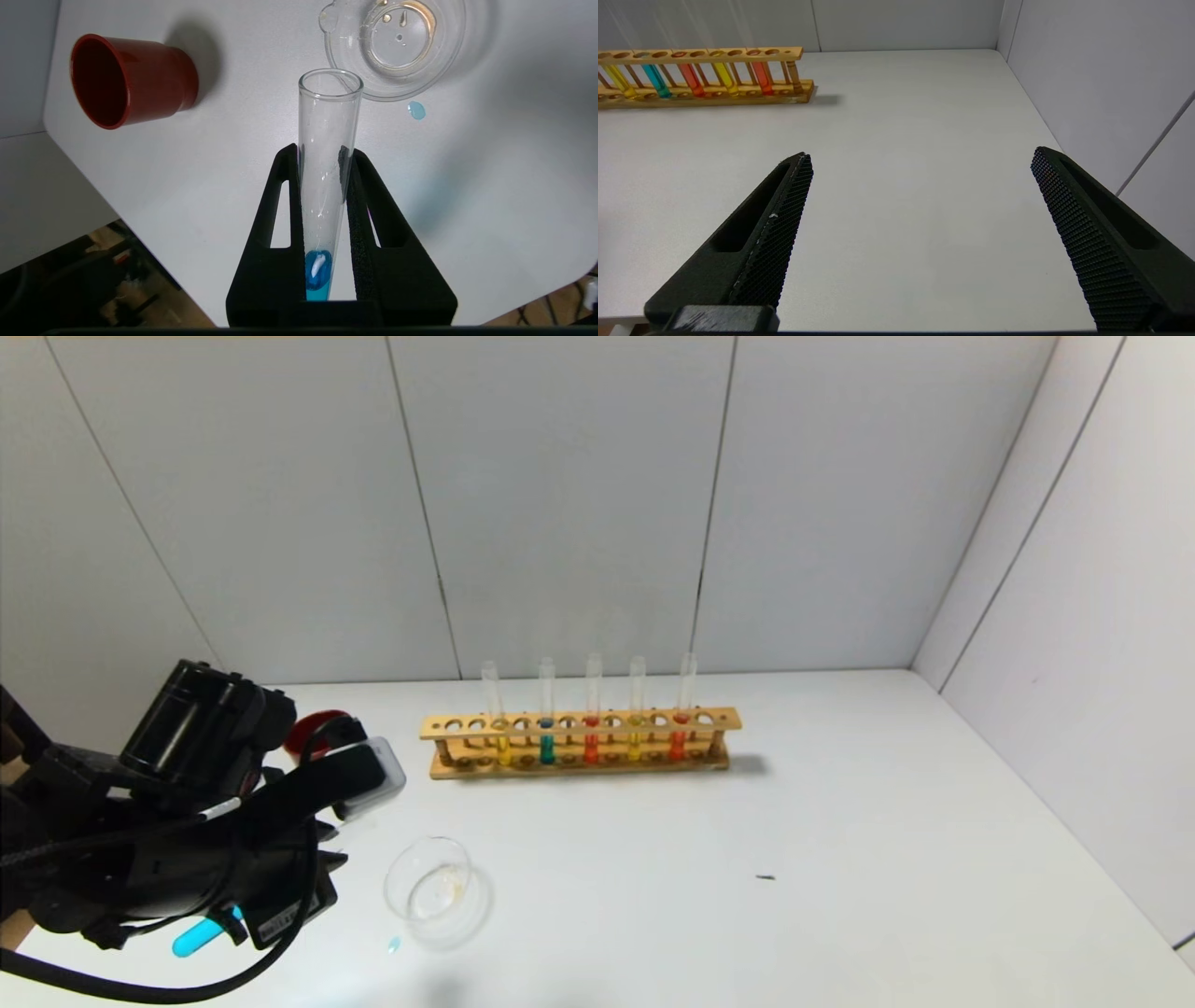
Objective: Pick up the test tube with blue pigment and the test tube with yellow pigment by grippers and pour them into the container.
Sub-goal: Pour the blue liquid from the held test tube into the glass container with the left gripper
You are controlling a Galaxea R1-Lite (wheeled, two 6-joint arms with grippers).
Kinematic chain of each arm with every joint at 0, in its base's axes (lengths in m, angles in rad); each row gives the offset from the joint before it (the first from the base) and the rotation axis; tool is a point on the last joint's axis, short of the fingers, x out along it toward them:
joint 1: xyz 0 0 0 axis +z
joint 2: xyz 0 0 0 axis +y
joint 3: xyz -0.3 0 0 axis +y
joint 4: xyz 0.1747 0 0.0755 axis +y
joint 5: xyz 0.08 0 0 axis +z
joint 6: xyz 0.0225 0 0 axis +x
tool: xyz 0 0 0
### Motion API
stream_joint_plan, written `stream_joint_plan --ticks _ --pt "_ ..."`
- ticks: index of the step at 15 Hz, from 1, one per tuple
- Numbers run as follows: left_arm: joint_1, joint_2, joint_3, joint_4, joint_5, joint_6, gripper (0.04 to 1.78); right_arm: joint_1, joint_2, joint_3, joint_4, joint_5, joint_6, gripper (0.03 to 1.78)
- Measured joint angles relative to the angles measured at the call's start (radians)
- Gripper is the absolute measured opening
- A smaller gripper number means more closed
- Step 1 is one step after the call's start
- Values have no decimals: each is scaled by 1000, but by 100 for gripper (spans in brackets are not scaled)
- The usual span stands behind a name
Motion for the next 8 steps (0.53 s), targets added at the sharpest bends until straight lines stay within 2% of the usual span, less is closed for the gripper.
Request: stream_joint_plan --ticks 2,8 --pt "-32 22 -9 24 53 8 32 0 0 0 0 0 0 171" --pt "-33 111 -42 45 59 4 32 0 0 0 0 0 0 171"
